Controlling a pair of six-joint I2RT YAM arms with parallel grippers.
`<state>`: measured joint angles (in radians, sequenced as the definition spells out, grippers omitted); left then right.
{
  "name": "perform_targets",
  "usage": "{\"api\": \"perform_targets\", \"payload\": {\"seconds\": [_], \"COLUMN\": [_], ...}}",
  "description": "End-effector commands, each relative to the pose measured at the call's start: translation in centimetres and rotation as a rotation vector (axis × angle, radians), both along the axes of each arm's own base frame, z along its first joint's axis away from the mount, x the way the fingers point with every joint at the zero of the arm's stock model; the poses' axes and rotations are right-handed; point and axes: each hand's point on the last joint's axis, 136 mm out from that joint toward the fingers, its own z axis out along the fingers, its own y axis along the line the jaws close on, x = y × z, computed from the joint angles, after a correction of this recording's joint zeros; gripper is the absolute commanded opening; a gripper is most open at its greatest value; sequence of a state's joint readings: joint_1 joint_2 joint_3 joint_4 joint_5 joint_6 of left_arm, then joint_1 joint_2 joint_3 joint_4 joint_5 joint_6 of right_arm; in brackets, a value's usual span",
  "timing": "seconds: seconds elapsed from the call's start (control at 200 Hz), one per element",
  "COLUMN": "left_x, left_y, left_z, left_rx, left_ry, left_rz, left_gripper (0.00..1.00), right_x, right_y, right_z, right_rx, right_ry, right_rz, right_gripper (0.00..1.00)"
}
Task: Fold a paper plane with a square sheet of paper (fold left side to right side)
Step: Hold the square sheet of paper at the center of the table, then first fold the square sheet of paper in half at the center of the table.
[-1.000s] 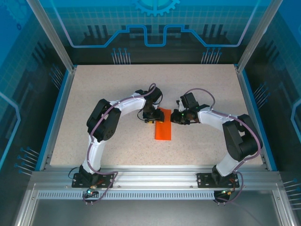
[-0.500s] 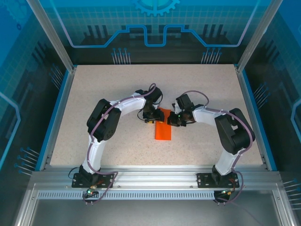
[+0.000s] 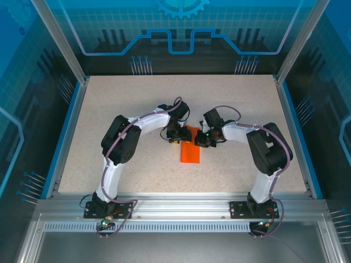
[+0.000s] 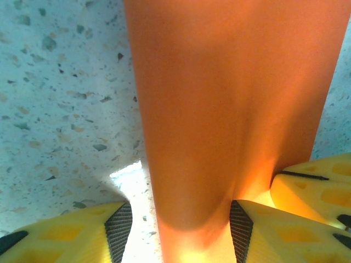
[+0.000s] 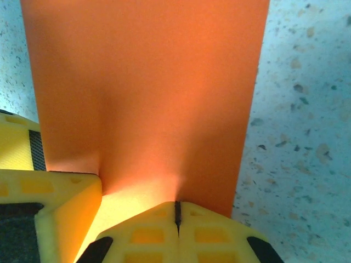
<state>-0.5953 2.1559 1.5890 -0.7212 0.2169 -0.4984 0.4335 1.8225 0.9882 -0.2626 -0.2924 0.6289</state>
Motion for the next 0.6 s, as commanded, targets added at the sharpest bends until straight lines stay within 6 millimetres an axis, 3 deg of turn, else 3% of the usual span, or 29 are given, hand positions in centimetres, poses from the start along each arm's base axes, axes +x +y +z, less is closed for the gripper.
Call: {"api": "perform_targets", "payload": {"seconds": [0.0, 0.3, 0.485, 0.595], "left_x": [-0.7, 1.4, 1.7, 1.6], "left_y": [0.1, 2.2, 3.3, 2.6], "left_z": [-1.9, 5.4, 7.8, 9.2], "left_rx": [0.014, -0.072, -0.135, -0.238], "left_ry": [0.011, -0.177, -0.233, -0.261], "left_rz": [-0.013, 0.049, 0.108, 0.106], "left_gripper": [0.56, 0.62, 0.63, 0.57], "right_x": [-2.1, -2.8, -2.9, -2.9], "right_y": [-1.1, -1.8, -2.0, -2.0], "right_z": [-2.3, -3.2, -3.3, -3.3], "right_rx": [-0.087, -0.129, -0.138, -0.140], "right_ry": [0.104, 0.138, 0.140, 0.142], "right_rz": [0.001, 0.003, 0.005, 0.006], "right_gripper": [0.02, 0.02, 0.02, 0.02]}}
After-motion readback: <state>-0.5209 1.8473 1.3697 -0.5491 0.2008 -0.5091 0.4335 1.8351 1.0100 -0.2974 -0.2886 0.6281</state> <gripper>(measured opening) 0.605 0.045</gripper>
